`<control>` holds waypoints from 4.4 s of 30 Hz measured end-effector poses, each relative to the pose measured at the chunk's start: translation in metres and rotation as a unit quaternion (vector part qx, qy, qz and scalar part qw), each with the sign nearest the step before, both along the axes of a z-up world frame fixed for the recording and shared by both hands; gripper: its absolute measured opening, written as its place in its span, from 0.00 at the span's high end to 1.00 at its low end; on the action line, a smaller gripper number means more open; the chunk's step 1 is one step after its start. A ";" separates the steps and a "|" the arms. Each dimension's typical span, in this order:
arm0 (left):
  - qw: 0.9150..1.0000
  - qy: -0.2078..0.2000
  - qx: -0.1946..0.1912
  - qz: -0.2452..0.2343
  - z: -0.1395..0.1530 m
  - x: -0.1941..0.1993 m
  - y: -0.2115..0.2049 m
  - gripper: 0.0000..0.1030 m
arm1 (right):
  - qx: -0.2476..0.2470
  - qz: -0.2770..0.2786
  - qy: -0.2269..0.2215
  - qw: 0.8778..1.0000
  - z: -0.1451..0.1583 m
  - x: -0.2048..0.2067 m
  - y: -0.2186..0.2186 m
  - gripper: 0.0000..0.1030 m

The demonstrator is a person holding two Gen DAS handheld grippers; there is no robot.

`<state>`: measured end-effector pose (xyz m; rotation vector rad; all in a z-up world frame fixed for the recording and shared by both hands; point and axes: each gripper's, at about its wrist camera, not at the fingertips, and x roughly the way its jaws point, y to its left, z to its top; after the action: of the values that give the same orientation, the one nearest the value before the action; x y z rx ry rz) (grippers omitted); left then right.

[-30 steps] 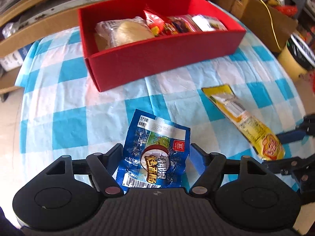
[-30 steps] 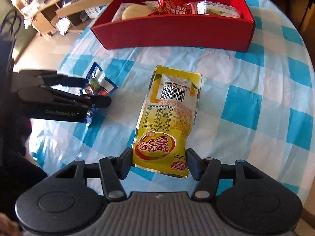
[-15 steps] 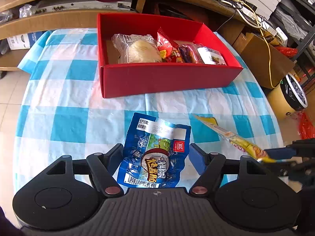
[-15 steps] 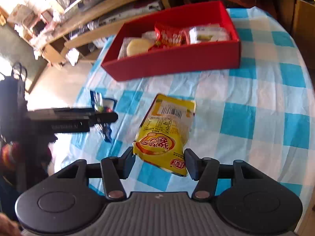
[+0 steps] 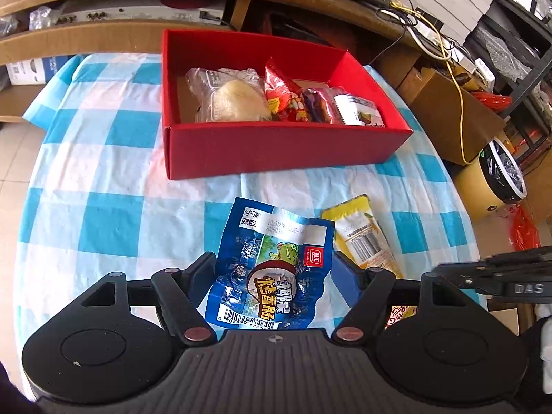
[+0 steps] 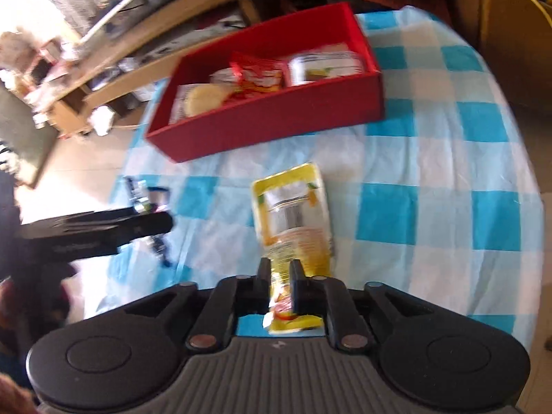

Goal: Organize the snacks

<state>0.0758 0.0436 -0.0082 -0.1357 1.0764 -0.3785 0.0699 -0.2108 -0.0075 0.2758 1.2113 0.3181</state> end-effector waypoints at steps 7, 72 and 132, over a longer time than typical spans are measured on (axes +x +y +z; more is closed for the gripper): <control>1.000 0.003 -0.015 0.002 0.001 -0.002 0.008 0.25 | -0.060 0.062 0.060 0.994 -0.048 0.015 0.036 0.18; 0.986 0.018 0.109 -0.121 -0.040 -0.054 -0.054 0.19 | 0.165 0.060 0.117 0.978 -0.068 0.004 -0.002 0.41; 0.997 0.036 -0.036 0.064 -0.014 -0.039 0.059 0.27 | -0.230 0.510 -0.083 0.825 -0.049 0.028 0.139 0.02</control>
<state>0.0371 0.1026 -0.0226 -0.2818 1.1191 -0.2988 0.0975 -0.0719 -0.0569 -0.8560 1.1285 0.9313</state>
